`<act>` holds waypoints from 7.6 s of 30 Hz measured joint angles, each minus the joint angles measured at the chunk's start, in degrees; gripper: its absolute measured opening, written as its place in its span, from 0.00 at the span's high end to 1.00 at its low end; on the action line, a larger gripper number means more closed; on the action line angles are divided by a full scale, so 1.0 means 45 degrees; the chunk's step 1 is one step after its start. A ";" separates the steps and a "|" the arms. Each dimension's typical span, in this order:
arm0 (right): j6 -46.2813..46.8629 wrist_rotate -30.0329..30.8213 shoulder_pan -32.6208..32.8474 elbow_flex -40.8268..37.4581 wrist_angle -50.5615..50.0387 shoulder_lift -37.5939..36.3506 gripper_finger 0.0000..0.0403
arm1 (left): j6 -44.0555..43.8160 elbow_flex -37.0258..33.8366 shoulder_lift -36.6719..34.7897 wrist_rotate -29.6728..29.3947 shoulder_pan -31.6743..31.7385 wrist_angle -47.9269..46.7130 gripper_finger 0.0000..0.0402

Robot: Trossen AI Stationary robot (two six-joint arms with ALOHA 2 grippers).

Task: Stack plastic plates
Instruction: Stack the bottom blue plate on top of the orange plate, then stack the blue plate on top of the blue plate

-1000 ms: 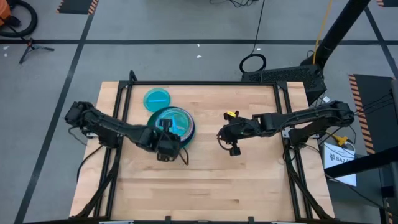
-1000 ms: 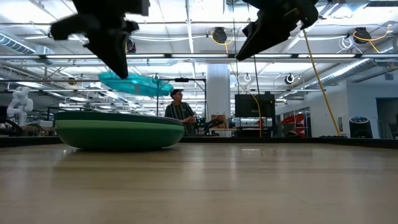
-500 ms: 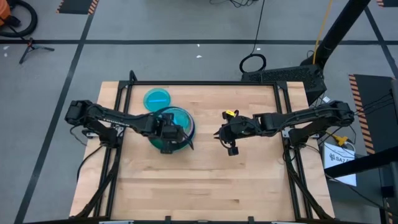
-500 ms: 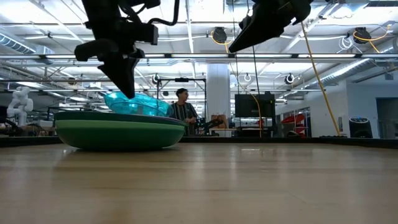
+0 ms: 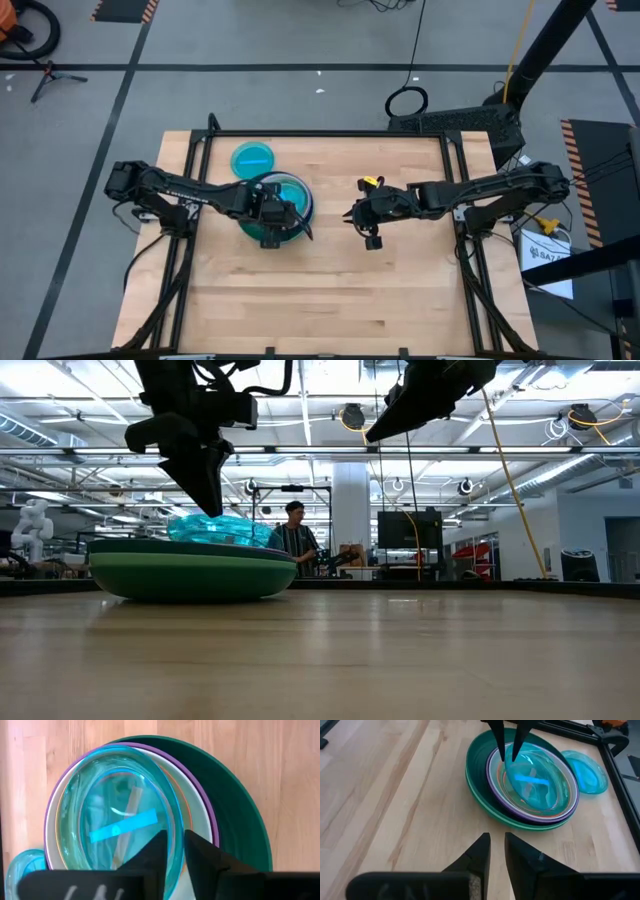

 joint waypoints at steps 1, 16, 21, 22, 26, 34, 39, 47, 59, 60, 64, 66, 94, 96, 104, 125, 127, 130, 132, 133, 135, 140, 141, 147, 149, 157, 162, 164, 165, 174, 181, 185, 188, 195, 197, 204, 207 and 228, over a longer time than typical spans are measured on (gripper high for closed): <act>0.0005 0.0000 0.0000 -0.0003 0.0000 0.0000 0.88 | 0.0009 0.0000 0.0000 0.0000 0.0001 -0.0003 0.80; 0.0195 0.0000 0.0000 0.0001 0.0083 0.0005 0.88 | 0.0799 0.0000 0.0000 0.0000 0.0012 -0.1021 0.75; 0.0426 0.0005 -0.0010 0.0001 0.0078 0.0005 0.88 | 0.1125 0.0000 -0.0166 0.0000 0.0012 -0.1353 0.75; 0.0426 0.0005 -0.0015 0.0001 0.0078 0.0005 0.88 | 0.1178 0.0001 -0.0252 0.0000 0.0029 -0.1429 0.75; 0.0431 0.0005 -0.0015 0.0011 0.0073 0.0005 0.88 | 0.1480 -0.0005 -0.0629 -0.0021 0.0238 -0.1650 0.75; 0.0432 0.0074 -0.0029 0.0016 0.0063 0.0005 0.88 | 0.1824 0.0010 -0.2148 -0.0087 0.2448 -0.1484 0.75; 0.0479 0.0107 -0.0034 0.0016 0.0024 0.0005 0.88 | 0.2056 0.0010 -0.2369 -0.0093 0.5282 -0.1404 0.75; 0.0523 0.0112 -0.0034 0.0016 0.0019 0.0005 0.88 | 0.3563 0.0010 -0.2107 0.2137 1.0103 -0.1214 0.75; 0.0450 0.0121 -0.0034 0.0016 0.0087 0.0005 0.88 | 0.2980 0.0010 0.1053 0.2701 1.4302 -0.0098 0.75; 0.0445 0.0121 -0.0034 0.0016 0.0087 0.0005 0.88 | 0.2987 0.0010 0.1348 0.2701 1.4412 -0.0036 0.75; 0.0441 0.0121 -0.0105 0.0016 0.0086 0.0005 0.88 | 0.2963 0.0005 0.2119 0.2698 1.4713 0.0460 0.75; 0.0500 0.0117 -0.0189 0.0016 0.0083 0.0005 0.88 | 0.2903 0.0005 0.2340 0.2701 1.4763 0.0544 0.75; 0.0867 0.0066 -0.0364 0.0011 0.0065 0.0005 0.88 | 0.3172 0.0005 0.2419 0.3458 1.4990 0.1731 0.50; 0.0938 0.0063 -0.0364 0.0011 0.0033 0.0005 0.88 | 0.3152 0.0005 0.2466 0.3453 1.5073 0.1735 0.50; 0.1164 0.0058 -0.0364 0.0011 -0.0044 0.0005 0.88 | 0.3132 0.0005 0.3305 0.3453 1.5244 0.1726 0.50; 0.1198 0.0058 -0.0359 0.0006 -0.0093 0.0142 0.88 | 0.3235 0.0010 0.3842 0.3448 1.5245 0.1736 0.68; 0.1198 0.0058 -0.0359 0.0006 -0.0040 0.0216 0.88 | 0.3235 0.0010 0.3842 0.3449 1.5239 0.1741 0.72; 0.1198 0.0058 -0.0359 -0.0003 -0.0116 0.0223 0.88 | 0.3230 0.0010 0.3847 0.3449 1.5239 0.1756 0.76; 0.1198 0.0058 -0.0359 -0.0003 -0.0096 0.0223 0.88 | 0.3232 0.0010 0.3847 0.3449 1.5239 0.1763 0.78; 0.1198 0.0058 -0.0359 -0.0003 -0.0102 0.0223 0.88 | 0.3240 0.0010 0.3847 0.3449 1.5239 0.1760 0.79; 0.1198 0.0058 -0.0359 -0.0003 -0.0092 0.0223 0.88 | 0.3240 0.0010 0.3847 0.3449 1.5239 0.1765 0.81; 0.1198 0.0058 -0.0359 -0.0003 -0.0097 0.0223 0.88 | 0.3235 0.0015 0.3847 0.3449 1.5239 0.1837 0.88; 0.1198 0.0058 -0.0359 -0.0003 -0.0092 0.0223 0.88 | 0.3230 0.0015 0.3842 0.3449 1.5239 0.1891 0.89; 0.1198 0.0058 -0.0359 -0.0003 -0.0092 0.0223 0.88 | 0.3225 0.0015 0.3834 0.3449 1.5239 0.2105 0.97; 0.1198 0.0058 -0.0359 -0.0003 -0.0095 0.0223 0.88 | 0.3220 0.0015 0.3832 0.3450 1.5239 0.2102 0.99; 0.1198 0.0058 -0.0359 -0.0003 -0.0087 0.0223 0.88 | 0.3111 0.0754 0.3842 0.3449 1.5249 0.1468 0.98; 0.1194 0.0058 -0.0359 0.0001 -0.0083 0.0223 0.88 | 0.3089 0.1954 0.3842 0.3226 1.5249 0.0369 0.98; 0.1198 0.0058 -0.0359 0.0001 -0.0087 0.0223 0.88 | 0.3089 0.2515 0.3842 0.3220 1.5249 -0.0092 0.98; 0.1195 0.0058 -0.0359 0.0001 -0.0087 0.0223 0.88 | 0.3089 0.2808 0.3842 0.3220 1.5249 -0.0377 0.98; 0.1195 0.0058 -0.0357 0.0001 -0.0102 0.0223 0.88 | 0.3089 0.5514 0.3842 0.3201 1.4976 -0.2229 0.98; 0.1193 0.0058 -0.0355 0.0001 -0.0107 0.0223 0.88 | 0.3138 0.6919 0.3842 0.3201 1.4236 -0.3430 0.98; 0.1194 0.0058 -0.0355 0.0002 -0.0117 0.0223 0.88 | 0.3219 0.7720 0.3835 0.3208 1.3743 -0.4145 0.98; 0.1198 0.0058 -0.0355 0.0011 -0.0121 0.0223 0.88 | 0.3330 0.8284 0.3576 0.3331 1.3374 -0.4614 0.98; 0.1198 0.0053 -0.0355 0.0016 -0.0214 0.0223 0.88 | 0.2865 0.8801 0.2046 0.5446 1.2008 -0.4906 0.98; 0.1198 0.0058 -0.0355 0.0016 -0.0218 0.0223 0.88 | 0.2677 0.8796 0.1657 0.6035 1.1406 -0.5355 0.98; 0.1503 0.0005 -0.0355 0.0016 -0.0313 0.0223 0.88 | 0.2222 0.8583 0.1416 0.6251 0.8507 -0.6041 0.98; 0.1683 0.0002 -0.0330 0.0016 -0.0529 0.0223 0.88 | 0.2045 0.7913 0.1398 0.6027 0.7555 -0.5901 0.98; 0.2514 0.0000 0.0185 0.0016 -0.0782 0.0223 0.88 | 0.0584 0.4784 0.1409 0.2769 0.6584 -0.4440 0.88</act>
